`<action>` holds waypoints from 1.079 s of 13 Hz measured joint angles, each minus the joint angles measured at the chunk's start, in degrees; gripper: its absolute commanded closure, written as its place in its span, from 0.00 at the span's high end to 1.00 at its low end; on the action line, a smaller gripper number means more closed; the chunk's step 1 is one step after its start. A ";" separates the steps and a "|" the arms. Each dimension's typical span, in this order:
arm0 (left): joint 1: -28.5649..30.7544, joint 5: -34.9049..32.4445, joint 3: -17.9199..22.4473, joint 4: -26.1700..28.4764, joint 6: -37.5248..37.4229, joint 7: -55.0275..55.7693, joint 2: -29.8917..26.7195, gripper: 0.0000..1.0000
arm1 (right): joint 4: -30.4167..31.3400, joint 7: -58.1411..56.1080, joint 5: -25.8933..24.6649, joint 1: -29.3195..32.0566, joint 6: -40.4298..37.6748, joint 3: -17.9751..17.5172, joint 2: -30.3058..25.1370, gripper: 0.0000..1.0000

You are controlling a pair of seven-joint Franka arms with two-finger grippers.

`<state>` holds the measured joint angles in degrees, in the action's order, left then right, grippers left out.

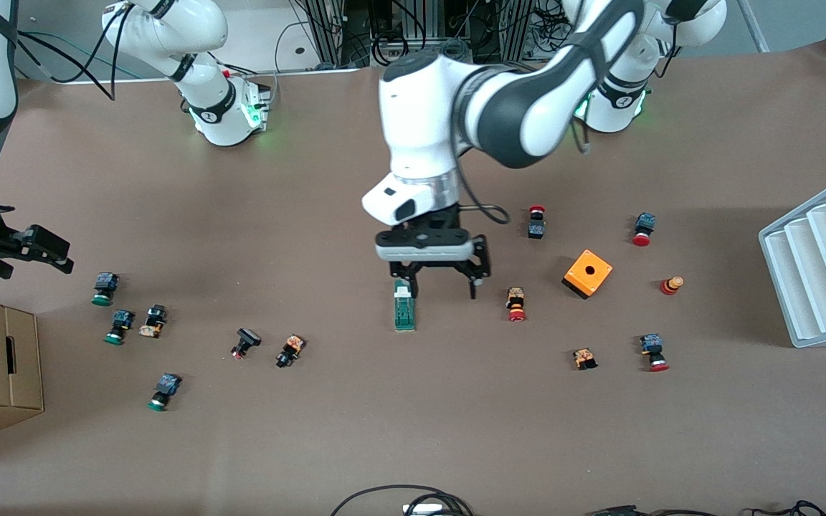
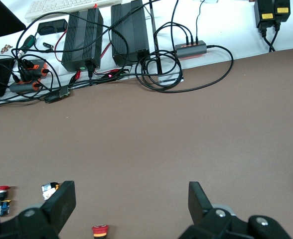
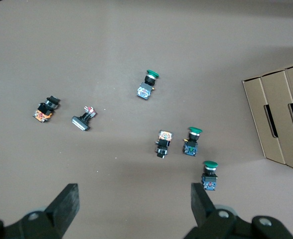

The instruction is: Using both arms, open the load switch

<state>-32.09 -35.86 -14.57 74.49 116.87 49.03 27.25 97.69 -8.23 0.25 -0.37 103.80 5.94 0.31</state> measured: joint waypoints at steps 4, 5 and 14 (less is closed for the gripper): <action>0.18 7.74 3.78 -1.44 -2.58 -8.05 -3.52 1.00 | -0.01 0.00 0.00 -0.08 0.00 -0.21 0.06 1.00; 0.31 9.29 4.53 -2.22 -3.46 -9.87 -3.83 1.00 | -0.01 0.00 0.00 -0.08 0.00 -0.25 0.07 1.00; 6.58 26.71 15.01 -5.74 -12.83 -26.62 -7.39 1.00 | -0.03 0.06 0.00 -0.03 -0.50 -0.15 0.57 1.00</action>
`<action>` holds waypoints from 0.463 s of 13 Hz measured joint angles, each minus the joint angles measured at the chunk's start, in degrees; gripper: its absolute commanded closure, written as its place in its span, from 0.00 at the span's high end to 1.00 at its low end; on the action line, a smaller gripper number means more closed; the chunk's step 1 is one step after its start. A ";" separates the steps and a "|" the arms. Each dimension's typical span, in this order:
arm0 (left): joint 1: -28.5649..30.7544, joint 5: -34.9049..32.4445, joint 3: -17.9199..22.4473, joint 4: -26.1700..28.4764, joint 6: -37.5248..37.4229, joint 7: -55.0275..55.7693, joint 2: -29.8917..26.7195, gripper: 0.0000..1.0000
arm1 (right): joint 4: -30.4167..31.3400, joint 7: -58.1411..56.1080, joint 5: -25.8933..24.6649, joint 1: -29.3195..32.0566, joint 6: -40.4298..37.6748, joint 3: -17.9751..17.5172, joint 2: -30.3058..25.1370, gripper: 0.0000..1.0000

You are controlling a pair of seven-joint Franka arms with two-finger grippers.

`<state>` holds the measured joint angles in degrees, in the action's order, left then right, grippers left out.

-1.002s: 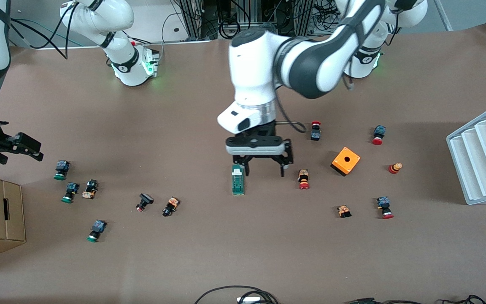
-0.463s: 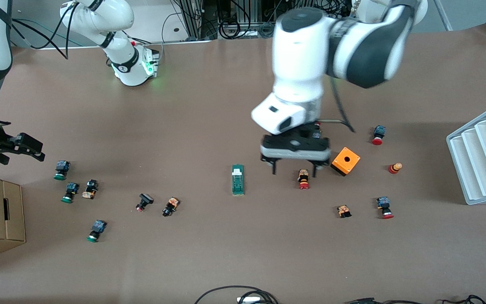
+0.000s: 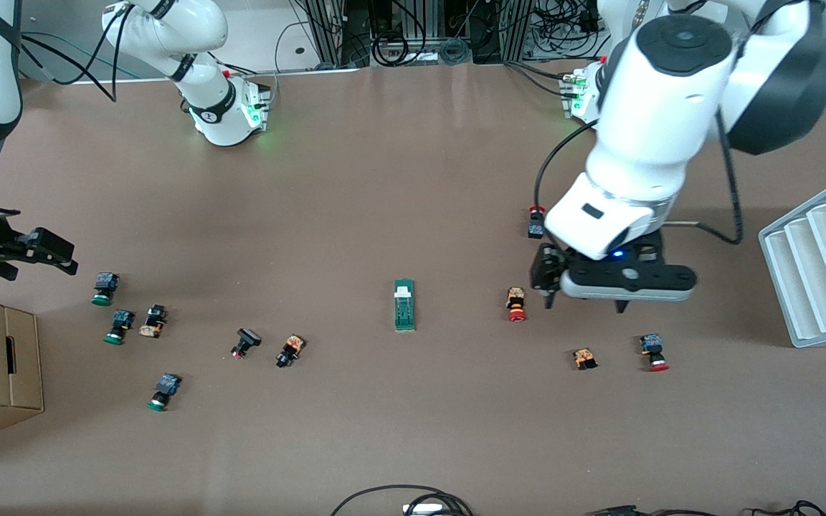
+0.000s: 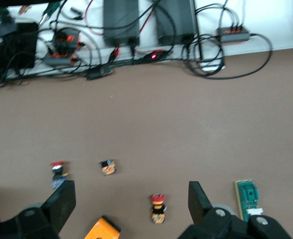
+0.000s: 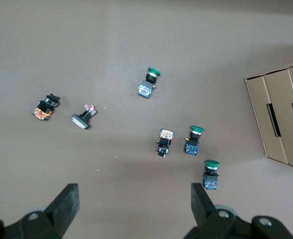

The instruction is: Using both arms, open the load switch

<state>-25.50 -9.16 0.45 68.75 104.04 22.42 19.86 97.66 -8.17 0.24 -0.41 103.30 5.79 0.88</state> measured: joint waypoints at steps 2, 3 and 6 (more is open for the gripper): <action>3.29 2.20 0.17 0.01 -2.63 -0.20 -0.73 1.00 | 0.00 0.02 0.00 0.01 -1.23 0.00 0.00 1.00; 5.54 3.48 0.25 0.02 -3.70 -0.53 -0.81 1.00 | -0.01 0.02 0.00 0.00 -1.29 0.00 0.01 1.00; 11.72 5.09 0.33 0.11 -7.43 -1.45 -0.81 1.00 | -0.14 0.02 0.00 -0.05 -1.29 -0.08 0.00 1.00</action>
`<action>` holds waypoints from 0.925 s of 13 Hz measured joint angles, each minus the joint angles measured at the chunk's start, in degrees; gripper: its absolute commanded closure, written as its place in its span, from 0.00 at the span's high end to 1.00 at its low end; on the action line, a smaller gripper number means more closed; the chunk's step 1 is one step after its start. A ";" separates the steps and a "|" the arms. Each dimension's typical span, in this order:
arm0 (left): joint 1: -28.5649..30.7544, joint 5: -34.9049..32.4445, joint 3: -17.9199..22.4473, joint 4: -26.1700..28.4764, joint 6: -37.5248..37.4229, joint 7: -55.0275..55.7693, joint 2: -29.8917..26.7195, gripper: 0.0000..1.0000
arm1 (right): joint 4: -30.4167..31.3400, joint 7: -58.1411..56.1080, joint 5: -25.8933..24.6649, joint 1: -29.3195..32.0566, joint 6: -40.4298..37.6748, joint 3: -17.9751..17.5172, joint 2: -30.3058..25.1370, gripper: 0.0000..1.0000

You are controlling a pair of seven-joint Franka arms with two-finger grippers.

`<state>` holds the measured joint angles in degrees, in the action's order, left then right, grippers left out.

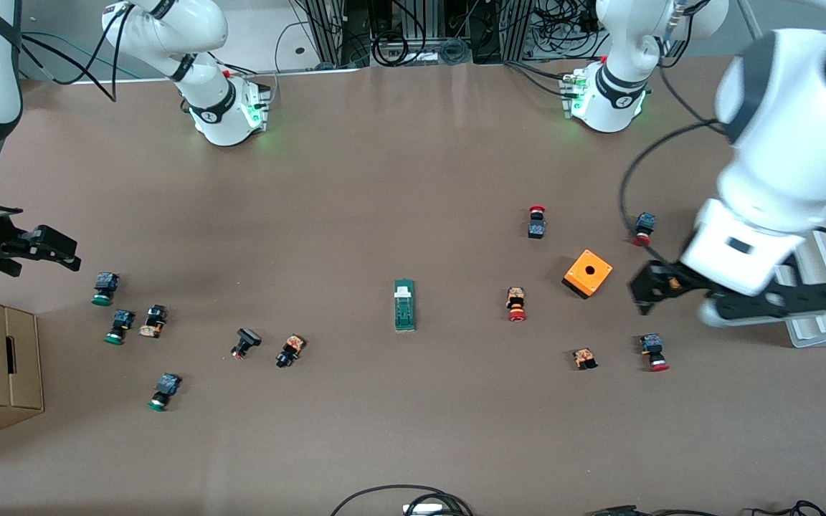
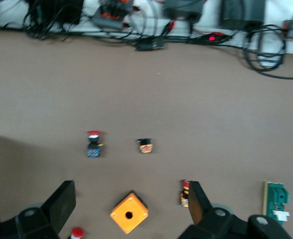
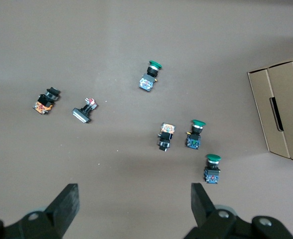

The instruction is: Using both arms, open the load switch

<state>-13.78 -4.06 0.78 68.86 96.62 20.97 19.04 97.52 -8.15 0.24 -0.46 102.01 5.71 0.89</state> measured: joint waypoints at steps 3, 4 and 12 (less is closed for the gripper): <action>4.14 1.13 0.00 -0.02 -5.28 -1.00 -0.25 1.00 | -0.26 0.00 0.00 -0.03 0.13 -0.11 0.00 1.00; 5.22 1.22 0.00 0.05 -6.64 -3.02 -0.61 1.00 | -0.30 0.00 0.00 -0.03 0.15 -0.11 0.00 1.00; 10.79 2.14 0.01 9.55 -8.37 -8.51 -7.58 1.00 | -0.46 -0.02 0.00 -0.05 0.72 -0.14 0.00 1.00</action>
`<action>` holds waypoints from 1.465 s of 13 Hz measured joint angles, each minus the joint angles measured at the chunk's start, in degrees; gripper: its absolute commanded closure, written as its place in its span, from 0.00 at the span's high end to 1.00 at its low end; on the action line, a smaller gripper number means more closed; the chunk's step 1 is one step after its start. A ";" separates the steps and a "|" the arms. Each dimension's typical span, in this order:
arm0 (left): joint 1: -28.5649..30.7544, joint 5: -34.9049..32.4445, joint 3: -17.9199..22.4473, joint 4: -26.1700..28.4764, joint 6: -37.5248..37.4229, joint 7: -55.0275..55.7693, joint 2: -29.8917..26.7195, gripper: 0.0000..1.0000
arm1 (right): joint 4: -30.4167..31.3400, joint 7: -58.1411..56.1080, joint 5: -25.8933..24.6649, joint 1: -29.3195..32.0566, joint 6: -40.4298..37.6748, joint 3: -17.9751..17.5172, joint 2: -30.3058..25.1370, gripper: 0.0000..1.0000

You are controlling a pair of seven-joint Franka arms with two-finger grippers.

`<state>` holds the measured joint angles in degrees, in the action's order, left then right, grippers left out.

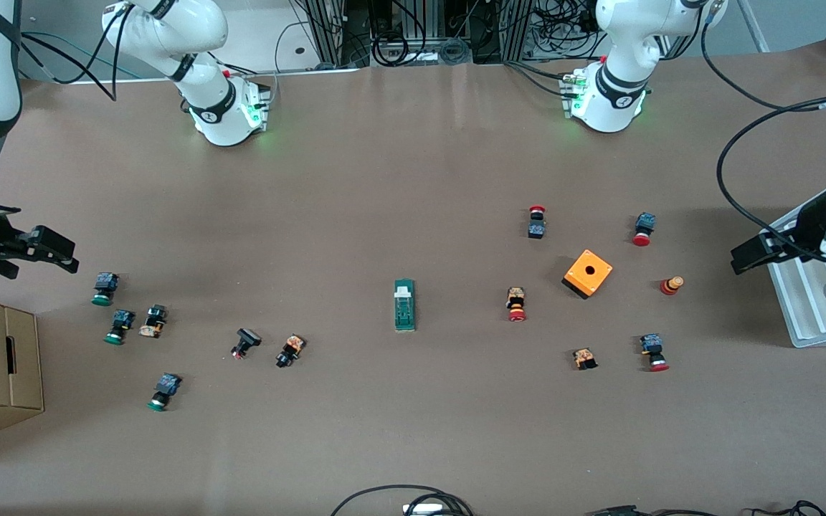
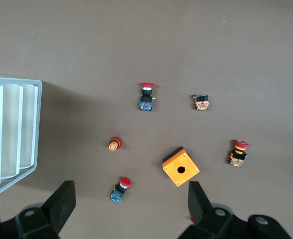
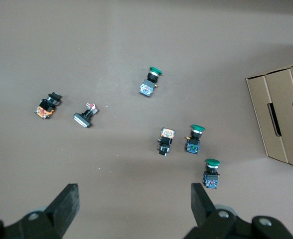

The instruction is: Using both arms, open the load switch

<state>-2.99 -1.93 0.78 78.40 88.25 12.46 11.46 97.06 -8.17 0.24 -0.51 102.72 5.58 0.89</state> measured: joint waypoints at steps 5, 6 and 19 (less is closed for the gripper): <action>4.59 1.99 0.06 3.14 -0.07 -3.08 -1.59 1.00 | -0.01 0.00 0.00 -0.05 0.03 -0.03 0.00 1.00; 4.95 2.03 0.06 3.14 -0.22 -3.15 -2.03 1.00 | -0.01 0.00 0.00 -0.06 0.03 -0.03 0.00 1.00; 6.06 2.01 0.05 13.54 3.93 -6.24 -9.98 1.00 | -0.02 0.00 0.00 -0.05 0.04 -0.03 0.02 1.00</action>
<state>3.07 0.09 0.83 91.95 92.17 6.22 1.48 97.04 -8.17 0.24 -0.56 102.76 5.55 0.91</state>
